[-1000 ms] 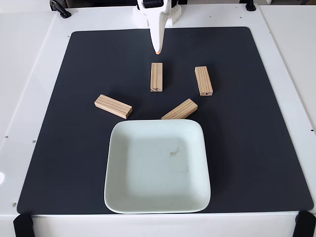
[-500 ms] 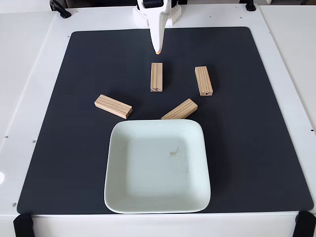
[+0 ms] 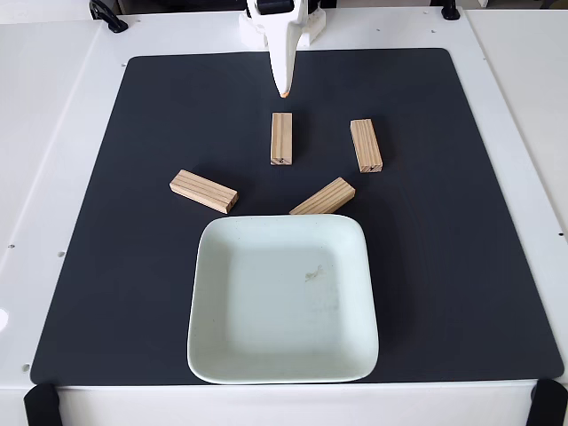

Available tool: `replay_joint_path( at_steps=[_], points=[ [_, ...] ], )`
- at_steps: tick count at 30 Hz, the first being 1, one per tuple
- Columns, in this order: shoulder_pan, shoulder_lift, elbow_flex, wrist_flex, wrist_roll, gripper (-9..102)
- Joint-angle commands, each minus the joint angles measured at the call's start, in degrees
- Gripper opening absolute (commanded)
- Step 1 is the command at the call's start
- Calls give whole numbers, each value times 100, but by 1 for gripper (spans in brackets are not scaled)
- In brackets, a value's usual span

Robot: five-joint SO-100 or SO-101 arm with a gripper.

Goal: Pick up the wooden block and place them on the plate.

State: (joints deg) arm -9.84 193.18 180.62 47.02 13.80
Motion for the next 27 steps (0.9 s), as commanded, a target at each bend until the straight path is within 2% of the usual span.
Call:
replay_joint_path(
  at_steps=[1,19,27],
  points=[
    [-18,-18,-26,-53,53,-1],
    [-97,-26,-44,-62,62,0],
    [853,-773,-1011,-9,62,0]
  ],
)
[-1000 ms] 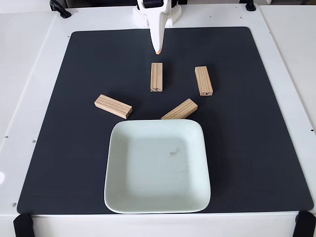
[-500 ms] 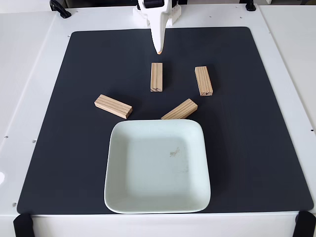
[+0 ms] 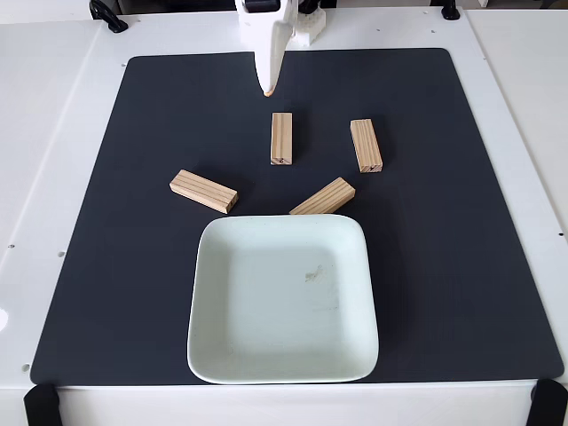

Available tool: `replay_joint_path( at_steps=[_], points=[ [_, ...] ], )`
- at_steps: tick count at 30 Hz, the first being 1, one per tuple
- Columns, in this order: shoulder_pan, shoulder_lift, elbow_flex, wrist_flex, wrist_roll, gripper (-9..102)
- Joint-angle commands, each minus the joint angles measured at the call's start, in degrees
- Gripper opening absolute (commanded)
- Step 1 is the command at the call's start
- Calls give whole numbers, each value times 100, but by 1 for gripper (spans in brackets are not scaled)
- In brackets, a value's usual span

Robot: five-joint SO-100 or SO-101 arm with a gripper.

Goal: Pick up the wooden block and place them on the plate.

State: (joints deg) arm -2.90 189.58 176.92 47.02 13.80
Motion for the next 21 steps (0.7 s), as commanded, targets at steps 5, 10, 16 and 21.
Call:
replay_joint_path(
  at_steps=[5,10,16,21],
  points=[
    [439,-2268,-2355,18,105,0],
    [677,-4351,-4421,35,791,0],
    [721,-6609,-6258,281,1283,0],
    [650,-8156,-7646,1450,1767,0]
  ],
)
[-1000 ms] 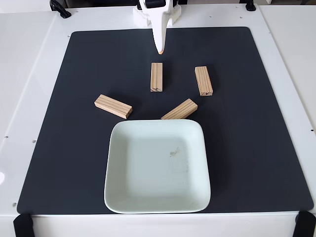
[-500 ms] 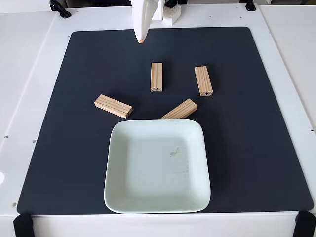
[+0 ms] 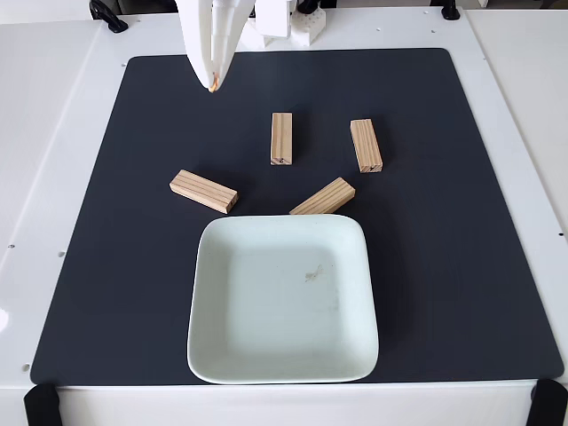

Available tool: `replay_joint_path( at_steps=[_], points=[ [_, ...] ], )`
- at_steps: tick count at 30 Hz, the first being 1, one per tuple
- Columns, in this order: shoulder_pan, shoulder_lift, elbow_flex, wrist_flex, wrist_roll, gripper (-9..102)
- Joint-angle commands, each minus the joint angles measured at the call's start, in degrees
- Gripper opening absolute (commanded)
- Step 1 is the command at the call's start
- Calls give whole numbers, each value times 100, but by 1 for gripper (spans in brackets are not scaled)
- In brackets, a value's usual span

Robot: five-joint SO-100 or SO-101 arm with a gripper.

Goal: Pick up the wooden block and place them on the plate.

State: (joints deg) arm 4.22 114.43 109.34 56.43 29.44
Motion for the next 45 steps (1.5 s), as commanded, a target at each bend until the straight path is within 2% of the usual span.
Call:
replay_joint_path(
  at_steps=[1,5,14,20,29,32,36,39,45],
  points=[
    [-70,-923,-1160,756,255,0],
    [-70,-1978,-2118,1362,281,0],
    [0,-3656,-3401,1441,176,0],
    [79,-3973,-3560,1450,-659,0],
    [105,-4017,-3489,1450,-1020,0],
    [123,-4008,-3472,1450,-1020,7],
    [149,-3946,-3472,1942,-1028,28],
    [141,-3929,-3472,2241,-1037,38],
    [220,-3990,-3551,2285,-1037,38]
  ],
)
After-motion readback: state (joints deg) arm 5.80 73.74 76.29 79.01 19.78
